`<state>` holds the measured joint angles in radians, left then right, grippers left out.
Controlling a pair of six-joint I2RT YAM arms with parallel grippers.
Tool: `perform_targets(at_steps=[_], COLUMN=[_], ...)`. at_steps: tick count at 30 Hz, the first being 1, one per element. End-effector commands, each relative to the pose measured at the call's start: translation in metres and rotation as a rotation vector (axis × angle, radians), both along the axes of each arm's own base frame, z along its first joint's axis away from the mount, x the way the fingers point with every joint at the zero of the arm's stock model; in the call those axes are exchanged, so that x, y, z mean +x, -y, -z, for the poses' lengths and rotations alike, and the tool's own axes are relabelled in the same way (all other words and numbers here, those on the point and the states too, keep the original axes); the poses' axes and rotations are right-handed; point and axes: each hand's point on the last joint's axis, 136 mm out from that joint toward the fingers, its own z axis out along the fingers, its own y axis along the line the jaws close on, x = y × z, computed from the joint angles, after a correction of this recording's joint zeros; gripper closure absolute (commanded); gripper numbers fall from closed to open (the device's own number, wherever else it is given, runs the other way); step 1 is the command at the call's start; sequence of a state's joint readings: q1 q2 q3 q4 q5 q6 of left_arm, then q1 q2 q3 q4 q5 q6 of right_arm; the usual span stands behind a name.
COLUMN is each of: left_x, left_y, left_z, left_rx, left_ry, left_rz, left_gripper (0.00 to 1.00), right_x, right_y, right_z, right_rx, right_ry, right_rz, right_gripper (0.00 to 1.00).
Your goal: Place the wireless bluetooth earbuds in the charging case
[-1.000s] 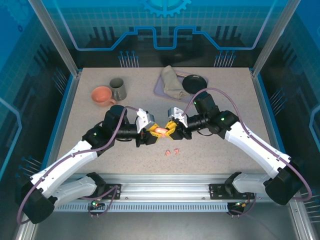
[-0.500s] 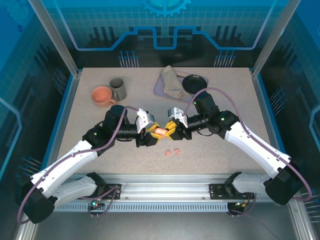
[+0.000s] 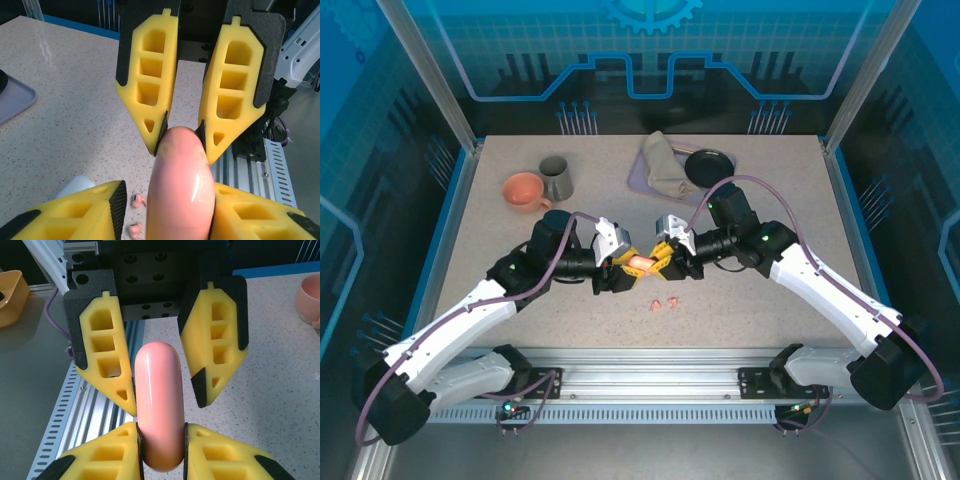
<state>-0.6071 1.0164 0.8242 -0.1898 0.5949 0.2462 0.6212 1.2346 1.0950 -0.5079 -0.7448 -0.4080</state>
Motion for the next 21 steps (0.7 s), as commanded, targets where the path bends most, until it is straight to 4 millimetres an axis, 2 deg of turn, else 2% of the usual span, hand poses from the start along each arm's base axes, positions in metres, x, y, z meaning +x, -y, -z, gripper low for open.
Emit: perform_targets(at_steps=[1, 7, 11, 15, 21], left_x=[-0.004, -0.005, -0.005, -0.005, -0.006], left_y=[0.004, 0.003, 0.002, 0.001, 0.002], left_z=[-0.008, -0.008, -0.01, -0.01, -0.01], left_rx=[-0.015, -0.011, -0.013, -0.007, -0.002], left_ry=[0.016, 0.016, 0.026, 0.033, 0.031], left_rz=[0.034, 0.033, 0.026, 0.022, 0.026], left_gripper=[0.63, 0.81, 0.9, 0.94, 0.95], right_x=[-0.005, -0.001, 0.003, 0.005, 0.002], right_y=[-0.001, 0.001, 0.005, 0.009, 0.006], right_z=[-0.015, -0.015, -0.016, -0.019, -0.017], right_rx=[0.039, 0.025, 0.021, 0.031, 0.01], right_ry=[-0.002, 0.01, 0.044, 0.081, 0.088], right_rz=[-0.025, 0.004, 0.045, 0.08, 0.073], right_gripper=[0.76, 0.74, 0.65, 0.51, 0.41])
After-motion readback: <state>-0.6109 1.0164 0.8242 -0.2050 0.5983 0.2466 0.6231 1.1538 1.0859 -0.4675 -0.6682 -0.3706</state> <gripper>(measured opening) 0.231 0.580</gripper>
